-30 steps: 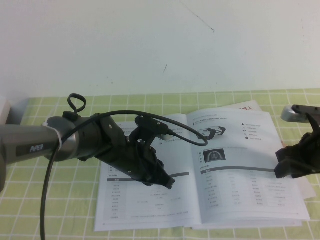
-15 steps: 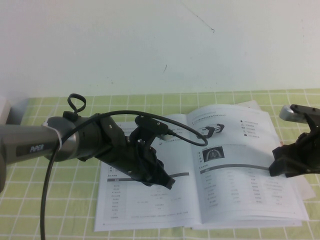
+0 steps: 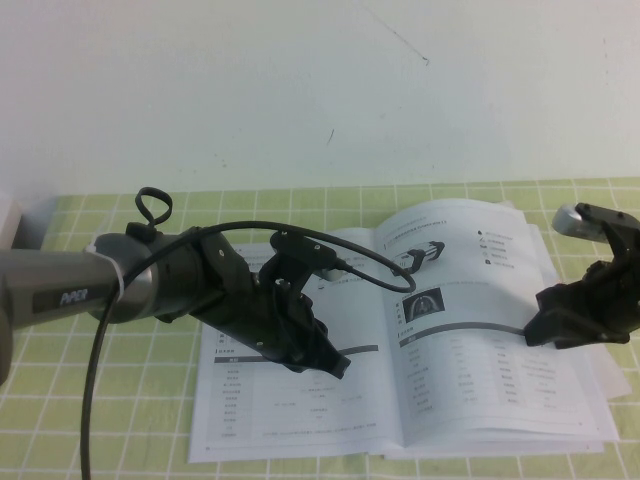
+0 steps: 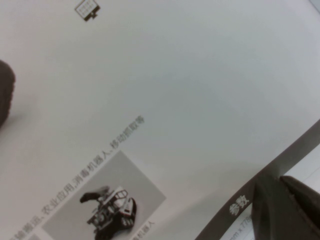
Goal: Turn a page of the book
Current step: Open the closed book
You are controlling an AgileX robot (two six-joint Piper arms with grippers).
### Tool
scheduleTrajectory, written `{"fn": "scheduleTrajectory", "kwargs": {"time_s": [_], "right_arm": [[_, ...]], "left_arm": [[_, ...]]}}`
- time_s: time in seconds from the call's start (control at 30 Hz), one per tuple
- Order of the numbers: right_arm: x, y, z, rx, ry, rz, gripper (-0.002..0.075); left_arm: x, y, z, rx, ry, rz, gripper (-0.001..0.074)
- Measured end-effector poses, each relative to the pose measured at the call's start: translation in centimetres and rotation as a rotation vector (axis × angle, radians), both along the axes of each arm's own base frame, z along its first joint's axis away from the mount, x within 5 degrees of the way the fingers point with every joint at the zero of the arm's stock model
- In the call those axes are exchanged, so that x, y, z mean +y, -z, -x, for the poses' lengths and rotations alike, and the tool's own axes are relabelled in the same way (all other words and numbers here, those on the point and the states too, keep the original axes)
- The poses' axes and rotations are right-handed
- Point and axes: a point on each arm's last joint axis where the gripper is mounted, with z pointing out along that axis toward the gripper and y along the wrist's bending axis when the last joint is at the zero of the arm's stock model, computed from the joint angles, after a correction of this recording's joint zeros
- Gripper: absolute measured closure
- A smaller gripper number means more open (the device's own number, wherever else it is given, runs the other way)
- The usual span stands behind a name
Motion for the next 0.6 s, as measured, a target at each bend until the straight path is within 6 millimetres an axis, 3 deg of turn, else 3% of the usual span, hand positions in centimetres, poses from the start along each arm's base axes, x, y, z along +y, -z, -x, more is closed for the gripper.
{"fn": "scheduleTrajectory", "kwargs": {"time_s": [0.3, 0.6], "right_arm": [[1.9, 0.1, 0.1, -0.021, -0.061, -0.007, 0.0389], [1.6, 0.3, 0.0, -0.025, -0.060, 0.004, 0.0484]], "left_arm": [[0.0, 0.0, 0.0, 0.000, 0.000, 0.000, 0.0738], [0.0, 0.0, 0.0, 0.000, 0.000, 0.000, 0.0738]]}}
